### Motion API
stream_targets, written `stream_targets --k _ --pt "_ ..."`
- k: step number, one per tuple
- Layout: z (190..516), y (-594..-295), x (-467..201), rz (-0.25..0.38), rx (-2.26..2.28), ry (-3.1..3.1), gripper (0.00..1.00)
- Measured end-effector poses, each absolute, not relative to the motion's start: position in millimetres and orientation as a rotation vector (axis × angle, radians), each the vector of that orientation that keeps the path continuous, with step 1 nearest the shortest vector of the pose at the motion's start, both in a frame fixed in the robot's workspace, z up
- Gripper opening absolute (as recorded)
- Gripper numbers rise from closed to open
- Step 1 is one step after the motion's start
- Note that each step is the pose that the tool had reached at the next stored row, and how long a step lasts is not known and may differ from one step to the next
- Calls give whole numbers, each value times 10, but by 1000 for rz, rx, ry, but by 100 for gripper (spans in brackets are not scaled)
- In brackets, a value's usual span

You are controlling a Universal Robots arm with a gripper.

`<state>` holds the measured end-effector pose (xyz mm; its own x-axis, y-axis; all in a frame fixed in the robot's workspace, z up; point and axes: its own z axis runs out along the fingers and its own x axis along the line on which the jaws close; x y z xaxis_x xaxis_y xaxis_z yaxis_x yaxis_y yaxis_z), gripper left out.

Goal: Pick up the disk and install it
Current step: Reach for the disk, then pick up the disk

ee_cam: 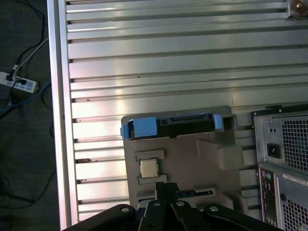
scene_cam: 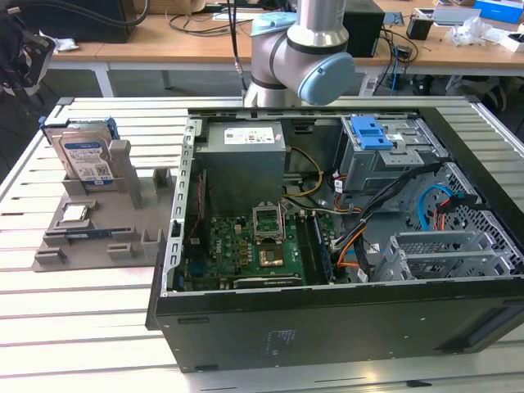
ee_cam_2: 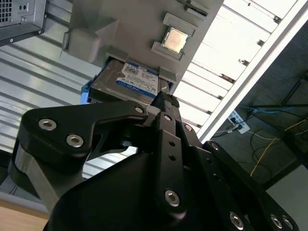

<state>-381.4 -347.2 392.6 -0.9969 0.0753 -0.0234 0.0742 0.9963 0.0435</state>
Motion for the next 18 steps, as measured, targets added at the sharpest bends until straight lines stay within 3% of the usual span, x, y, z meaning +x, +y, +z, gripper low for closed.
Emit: stream_targets --k 18 --pt "3927 -3473 -3814 57 -166 3116 11"
